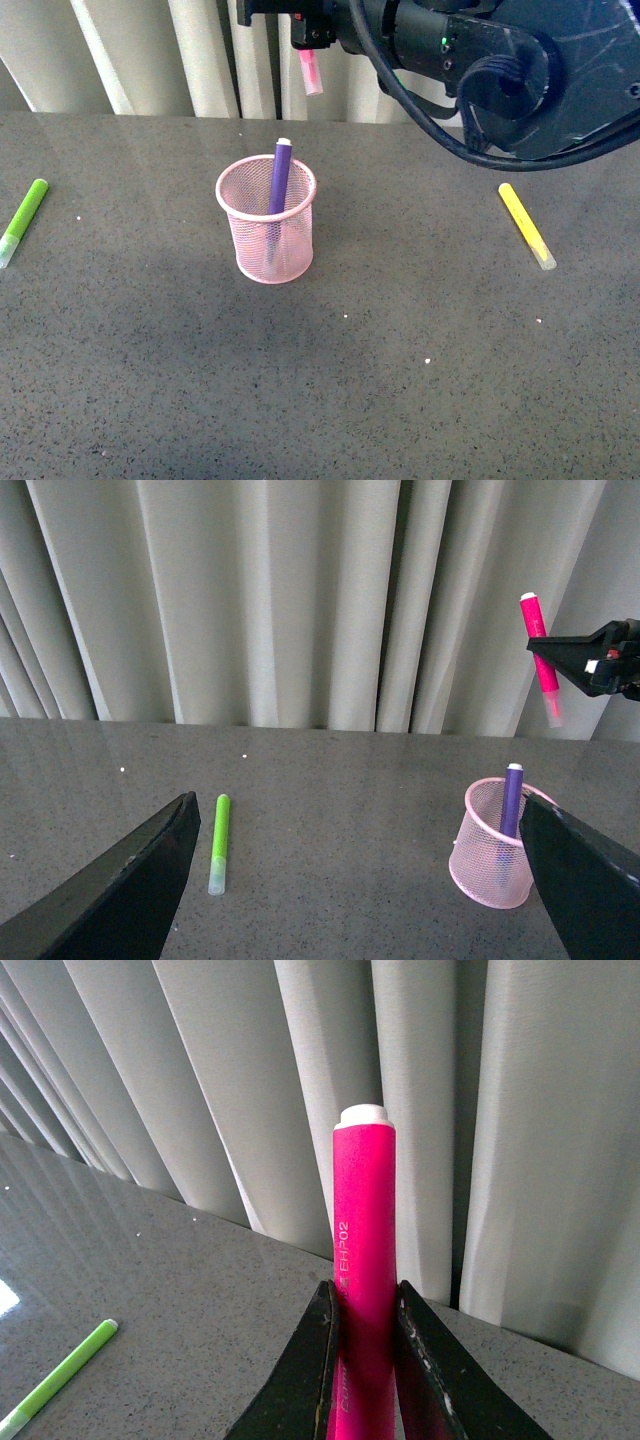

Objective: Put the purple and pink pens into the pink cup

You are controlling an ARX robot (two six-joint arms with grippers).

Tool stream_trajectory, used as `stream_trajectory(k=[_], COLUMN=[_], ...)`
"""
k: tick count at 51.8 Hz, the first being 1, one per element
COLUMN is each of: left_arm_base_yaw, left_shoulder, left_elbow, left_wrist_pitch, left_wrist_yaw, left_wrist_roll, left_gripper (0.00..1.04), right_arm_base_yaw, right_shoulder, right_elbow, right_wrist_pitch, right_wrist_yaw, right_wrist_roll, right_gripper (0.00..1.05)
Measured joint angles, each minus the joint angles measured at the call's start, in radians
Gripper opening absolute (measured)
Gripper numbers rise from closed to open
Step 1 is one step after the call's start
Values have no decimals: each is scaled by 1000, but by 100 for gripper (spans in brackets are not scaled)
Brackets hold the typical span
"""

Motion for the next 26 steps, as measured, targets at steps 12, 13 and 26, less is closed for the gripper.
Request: stream_trajectory(k=[12,13,26], left_arm_base_yaw=[0,0,0], left_shoulder=[0,0,0], left_elbow=[0,0,0], left_wrist_pitch=[0,0,0], left_wrist_yaw=[0,0,0], left_wrist_roll=[0,0,0], left_gripper=[98,98,98], right_arm_base_yaw=[9,10,22], right_shoulder=[-37,-41,-93], right_elbow=[-92,-101,-163], right_wrist_pitch=[12,18,31], right_wrist_yaw=[-41,-43,-67], right_wrist_roll=[7,10,22], right_gripper=[11,11,11])
